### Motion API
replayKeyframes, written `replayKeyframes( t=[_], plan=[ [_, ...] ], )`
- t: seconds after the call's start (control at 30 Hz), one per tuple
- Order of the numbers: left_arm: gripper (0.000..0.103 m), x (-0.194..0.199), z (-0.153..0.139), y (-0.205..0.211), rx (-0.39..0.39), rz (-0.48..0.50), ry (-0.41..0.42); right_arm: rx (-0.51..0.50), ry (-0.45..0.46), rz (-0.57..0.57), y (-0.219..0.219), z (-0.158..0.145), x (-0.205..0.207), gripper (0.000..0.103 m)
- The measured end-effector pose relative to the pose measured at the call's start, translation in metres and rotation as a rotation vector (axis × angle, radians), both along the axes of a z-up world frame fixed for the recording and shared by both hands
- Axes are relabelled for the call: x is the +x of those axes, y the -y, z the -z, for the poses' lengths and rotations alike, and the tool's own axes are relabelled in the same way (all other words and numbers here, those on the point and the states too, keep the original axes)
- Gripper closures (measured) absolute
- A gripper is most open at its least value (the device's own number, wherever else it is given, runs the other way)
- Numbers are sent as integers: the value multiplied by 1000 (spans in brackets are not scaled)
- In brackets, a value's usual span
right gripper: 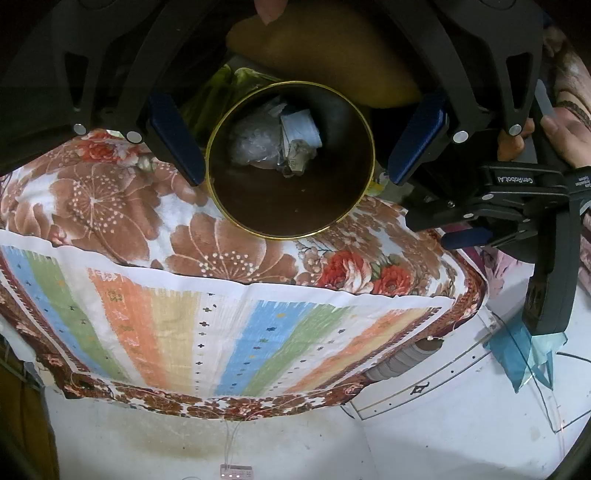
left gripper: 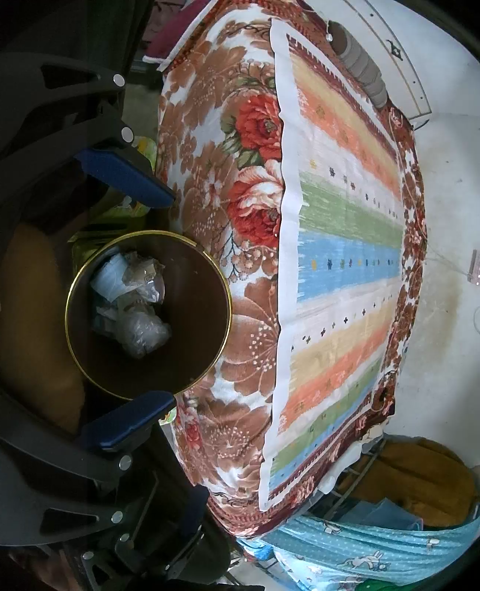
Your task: Collect trash
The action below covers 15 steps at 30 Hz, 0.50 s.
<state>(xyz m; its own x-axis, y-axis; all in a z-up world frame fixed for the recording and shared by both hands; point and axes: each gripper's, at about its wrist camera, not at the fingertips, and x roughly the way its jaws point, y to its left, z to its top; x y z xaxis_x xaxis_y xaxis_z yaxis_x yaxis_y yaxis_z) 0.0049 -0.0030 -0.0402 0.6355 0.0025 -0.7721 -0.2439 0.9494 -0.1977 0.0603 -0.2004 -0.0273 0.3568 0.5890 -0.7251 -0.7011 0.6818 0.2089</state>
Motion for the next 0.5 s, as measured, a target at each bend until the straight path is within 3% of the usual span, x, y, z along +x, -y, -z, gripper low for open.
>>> replayKeyframes(
  t=[0.5],
  plan=[
    [6, 1, 0, 0, 1, 0, -2, 2, -4, -1, 0, 1, -1, 9]
  ],
)
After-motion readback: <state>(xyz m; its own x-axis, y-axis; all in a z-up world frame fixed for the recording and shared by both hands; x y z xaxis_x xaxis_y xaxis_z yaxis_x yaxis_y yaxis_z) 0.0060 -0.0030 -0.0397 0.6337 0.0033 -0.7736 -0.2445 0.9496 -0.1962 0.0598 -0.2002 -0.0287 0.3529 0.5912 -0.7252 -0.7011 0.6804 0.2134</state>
